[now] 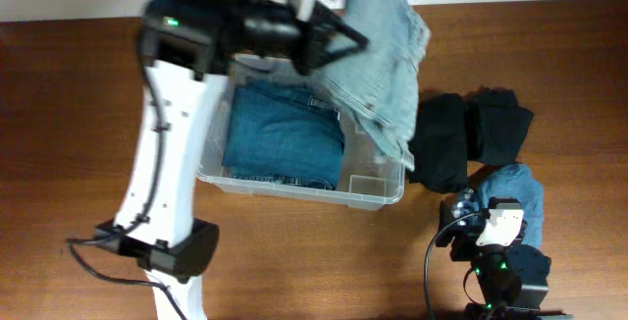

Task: Pack container
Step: 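Lift the light-blue jeans with the left gripper over the bin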

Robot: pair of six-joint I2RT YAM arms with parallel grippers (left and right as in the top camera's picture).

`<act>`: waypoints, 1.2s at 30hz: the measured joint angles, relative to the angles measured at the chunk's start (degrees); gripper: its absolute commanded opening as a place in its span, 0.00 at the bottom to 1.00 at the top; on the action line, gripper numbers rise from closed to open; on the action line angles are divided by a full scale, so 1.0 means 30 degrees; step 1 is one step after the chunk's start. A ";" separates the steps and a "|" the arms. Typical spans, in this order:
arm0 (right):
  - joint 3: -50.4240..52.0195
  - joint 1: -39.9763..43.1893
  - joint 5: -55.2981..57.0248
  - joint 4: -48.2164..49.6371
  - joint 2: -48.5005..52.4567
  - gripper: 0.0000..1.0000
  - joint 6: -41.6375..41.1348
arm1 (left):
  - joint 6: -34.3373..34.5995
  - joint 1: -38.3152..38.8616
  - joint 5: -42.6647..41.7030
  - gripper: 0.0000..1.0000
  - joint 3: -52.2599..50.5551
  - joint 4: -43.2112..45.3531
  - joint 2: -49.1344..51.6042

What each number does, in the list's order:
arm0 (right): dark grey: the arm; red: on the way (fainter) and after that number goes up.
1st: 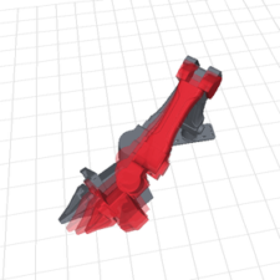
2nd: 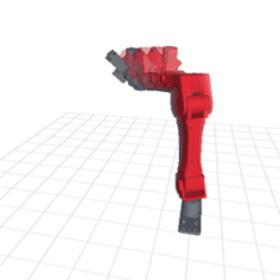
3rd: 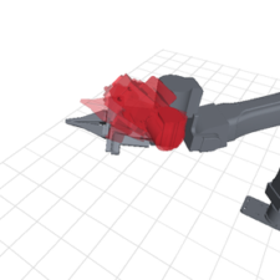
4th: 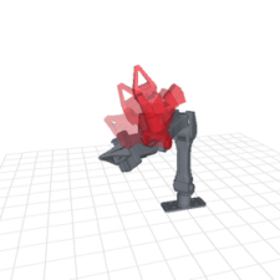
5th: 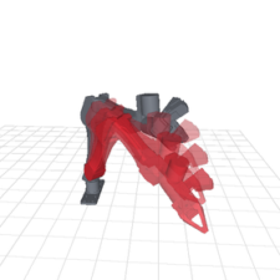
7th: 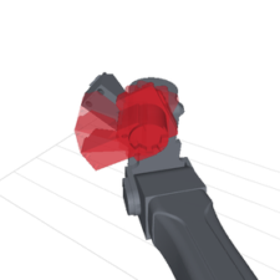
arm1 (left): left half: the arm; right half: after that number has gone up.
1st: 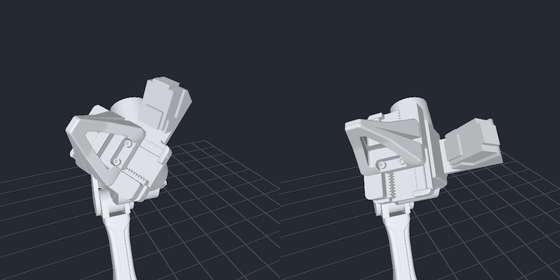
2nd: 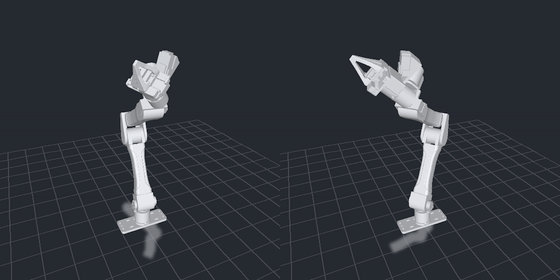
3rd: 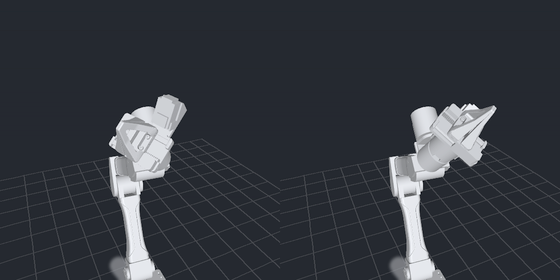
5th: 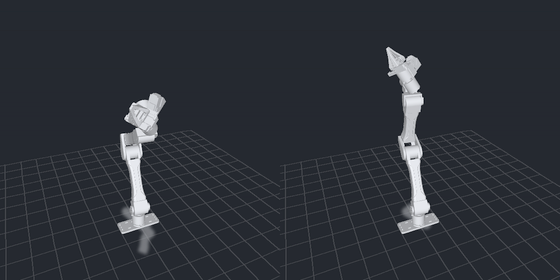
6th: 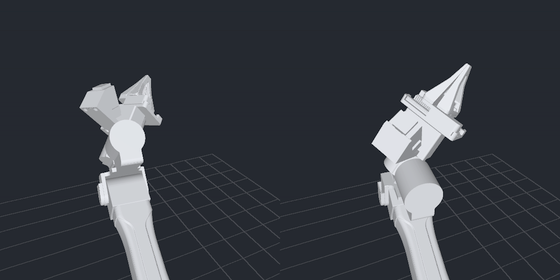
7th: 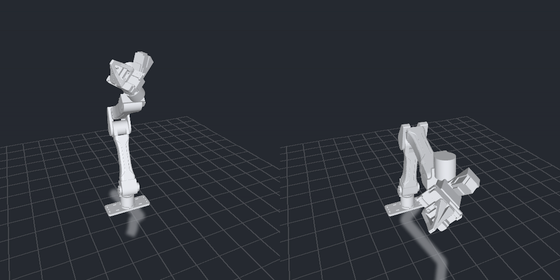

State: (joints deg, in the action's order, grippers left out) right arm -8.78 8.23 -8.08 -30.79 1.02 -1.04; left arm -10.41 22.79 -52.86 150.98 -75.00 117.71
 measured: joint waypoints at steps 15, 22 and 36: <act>0.0000 0.0000 0.0000 0.0000 0.0000 0.98 0.0007 | 0.0357 0.1523 0.6652 0.00 -0.1661 -0.1494 0.1188; 0.0000 0.0000 0.0000 0.0000 0.0000 0.98 0.0000 | 0.0270 0.1523 0.6149 0.00 -0.3366 0.0022 0.1996; 0.0000 0.0000 0.0000 0.0000 0.0000 0.98 0.0000 | 0.1290 0.2543 0.2142 0.00 -0.0692 0.2528 0.1996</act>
State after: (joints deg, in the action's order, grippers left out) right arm -8.78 8.23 -8.08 -30.79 1.02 -1.04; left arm -6.55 30.41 -46.44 148.90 -67.42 123.70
